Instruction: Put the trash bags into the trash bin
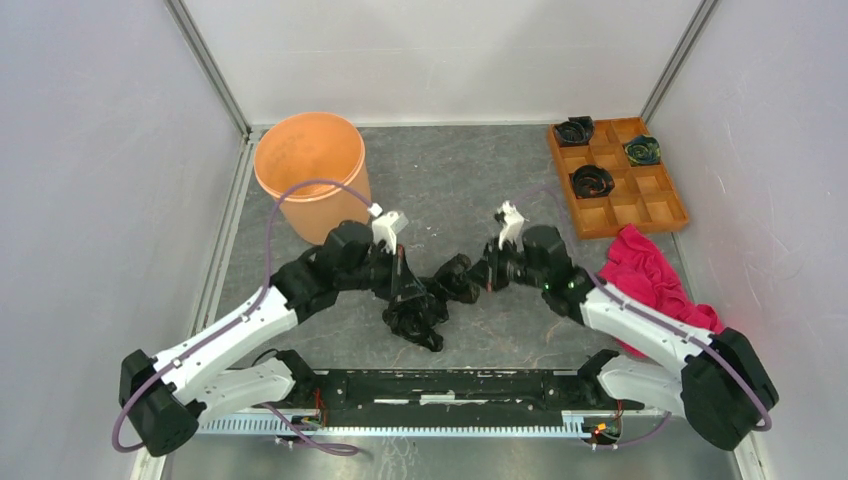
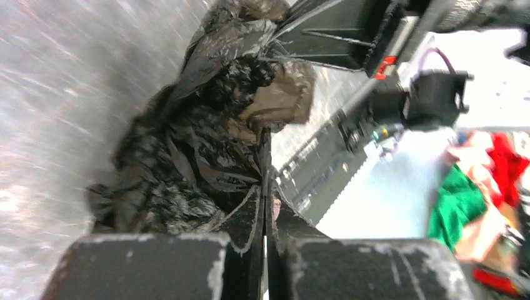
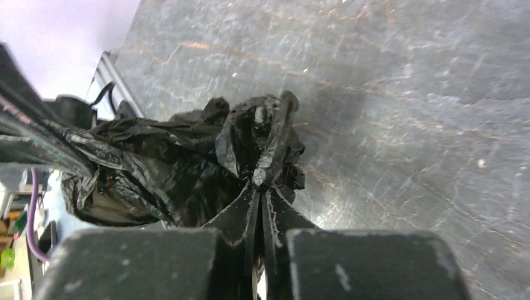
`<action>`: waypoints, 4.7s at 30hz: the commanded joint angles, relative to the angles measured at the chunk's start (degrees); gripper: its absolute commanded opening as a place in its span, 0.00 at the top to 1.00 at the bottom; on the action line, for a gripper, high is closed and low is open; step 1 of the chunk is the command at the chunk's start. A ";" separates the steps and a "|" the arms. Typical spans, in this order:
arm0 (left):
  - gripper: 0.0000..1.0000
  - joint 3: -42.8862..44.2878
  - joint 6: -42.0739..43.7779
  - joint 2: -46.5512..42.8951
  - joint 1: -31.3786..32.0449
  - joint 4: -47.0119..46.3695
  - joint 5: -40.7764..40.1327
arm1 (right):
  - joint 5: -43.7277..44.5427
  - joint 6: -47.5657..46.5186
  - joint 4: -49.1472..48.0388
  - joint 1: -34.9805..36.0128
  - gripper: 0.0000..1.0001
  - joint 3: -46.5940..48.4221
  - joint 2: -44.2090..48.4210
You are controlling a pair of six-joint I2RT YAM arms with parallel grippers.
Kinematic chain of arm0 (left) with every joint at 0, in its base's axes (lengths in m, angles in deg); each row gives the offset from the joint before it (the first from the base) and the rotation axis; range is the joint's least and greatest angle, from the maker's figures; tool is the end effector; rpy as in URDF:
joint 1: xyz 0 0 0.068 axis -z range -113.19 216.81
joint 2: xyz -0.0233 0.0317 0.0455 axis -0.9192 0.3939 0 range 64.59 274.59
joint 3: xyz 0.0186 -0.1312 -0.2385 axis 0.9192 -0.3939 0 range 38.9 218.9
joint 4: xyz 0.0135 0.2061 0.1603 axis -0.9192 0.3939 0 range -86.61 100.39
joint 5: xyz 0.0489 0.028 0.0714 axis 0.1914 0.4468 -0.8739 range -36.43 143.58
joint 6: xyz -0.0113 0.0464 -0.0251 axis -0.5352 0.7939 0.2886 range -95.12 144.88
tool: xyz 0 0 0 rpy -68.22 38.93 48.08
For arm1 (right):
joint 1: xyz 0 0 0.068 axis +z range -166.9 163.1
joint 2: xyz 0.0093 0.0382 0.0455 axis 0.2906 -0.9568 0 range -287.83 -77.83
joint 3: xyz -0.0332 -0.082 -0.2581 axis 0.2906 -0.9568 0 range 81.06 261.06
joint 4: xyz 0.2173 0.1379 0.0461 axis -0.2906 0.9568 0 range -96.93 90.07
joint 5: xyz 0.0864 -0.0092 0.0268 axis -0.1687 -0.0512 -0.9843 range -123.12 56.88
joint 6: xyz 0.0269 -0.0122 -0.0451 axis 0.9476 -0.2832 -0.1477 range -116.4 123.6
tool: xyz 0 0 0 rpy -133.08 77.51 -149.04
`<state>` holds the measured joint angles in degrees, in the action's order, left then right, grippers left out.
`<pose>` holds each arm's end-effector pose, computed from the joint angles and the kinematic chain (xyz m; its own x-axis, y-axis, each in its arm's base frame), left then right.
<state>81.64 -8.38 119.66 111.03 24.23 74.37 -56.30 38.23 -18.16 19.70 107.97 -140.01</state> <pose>0.1422 -0.1561 0.2776 -0.8021 0.0655 -0.5935 0.5085 0.5961 -0.6214 0.1755 0.1476 0.2110 -0.7445 0.0978 -0.6604 -0.5026 0.5690 0.6509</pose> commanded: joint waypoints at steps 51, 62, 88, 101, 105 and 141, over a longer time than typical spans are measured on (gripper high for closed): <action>0.98 9.06 3.01 -7.81 0.22 -7.06 1.28 | 15.88 -16.49 11.75 -0.99 1.00 12.12 14.60; 0.48 -6.54 1.54 -10.85 1.67 -3.29 1.37 | 21.96 -15.53 20.79 -1.60 0.99 -2.84 21.15; 0.13 19.69 8.26 33.12 1.65 -2.16 -32.43 | 21.79 -10.92 24.02 -1.60 0.99 -7.09 31.38; 0.90 31.61 10.82 42.21 1.56 2.48 -34.60 | 35.03 -10.67 20.62 -1.57 0.90 -8.10 26.74; 0.98 47.86 16.81 43.47 1.39 11.56 -37.60 | 44.24 -17.05 20.23 -2.08 0.95 3.85 10.87; 0.98 33.16 11.46 4.02 1.30 1.91 -28.03 | 36.98 -30.15 30.05 -0.34 0.99 29.81 14.32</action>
<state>113.86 -0.49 125.95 112.30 24.91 49.67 -16.08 9.05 9.78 19.38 142.33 -127.90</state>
